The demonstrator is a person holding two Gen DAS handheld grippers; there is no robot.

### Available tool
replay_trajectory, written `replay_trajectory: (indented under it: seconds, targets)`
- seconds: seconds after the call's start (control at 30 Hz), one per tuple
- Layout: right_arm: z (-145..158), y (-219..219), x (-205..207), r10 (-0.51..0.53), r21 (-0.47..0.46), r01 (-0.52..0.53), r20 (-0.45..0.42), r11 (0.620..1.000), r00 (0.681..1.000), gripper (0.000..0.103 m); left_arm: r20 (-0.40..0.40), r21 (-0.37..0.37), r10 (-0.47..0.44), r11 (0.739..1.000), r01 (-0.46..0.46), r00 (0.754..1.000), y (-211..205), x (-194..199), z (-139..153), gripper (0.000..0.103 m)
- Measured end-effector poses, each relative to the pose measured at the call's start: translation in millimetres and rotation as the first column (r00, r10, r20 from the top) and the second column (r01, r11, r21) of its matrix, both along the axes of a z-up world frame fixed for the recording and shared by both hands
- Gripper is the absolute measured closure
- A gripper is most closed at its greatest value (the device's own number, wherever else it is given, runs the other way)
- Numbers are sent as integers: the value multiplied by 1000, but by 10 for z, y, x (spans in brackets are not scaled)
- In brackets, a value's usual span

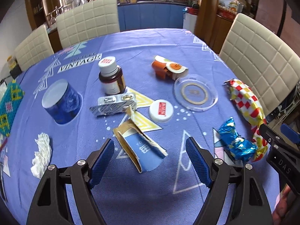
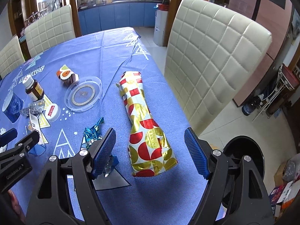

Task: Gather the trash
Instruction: 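Grasp the red-gold candy wrapper with the right tool while the left tool grasps the blue paper cup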

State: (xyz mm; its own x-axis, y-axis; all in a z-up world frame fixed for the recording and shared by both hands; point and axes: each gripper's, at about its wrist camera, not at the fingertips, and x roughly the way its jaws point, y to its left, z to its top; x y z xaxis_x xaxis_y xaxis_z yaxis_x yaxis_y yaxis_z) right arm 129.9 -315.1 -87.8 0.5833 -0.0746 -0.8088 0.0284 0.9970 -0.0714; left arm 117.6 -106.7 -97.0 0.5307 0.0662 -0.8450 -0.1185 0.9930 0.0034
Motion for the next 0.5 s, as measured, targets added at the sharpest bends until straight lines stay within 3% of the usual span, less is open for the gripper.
replay_trajectory:
  seconds: [0.33,0.5]
  targets:
    - [-235,64,194,19,-28,-20,-39,999,999,29,-82,7,55,998,-55,995,62,95,-374,26]
    - [-310,24,201,28,-18,-29,-65,999,997,52,-58,17,59,998,-58,997,51,61,-393,26]
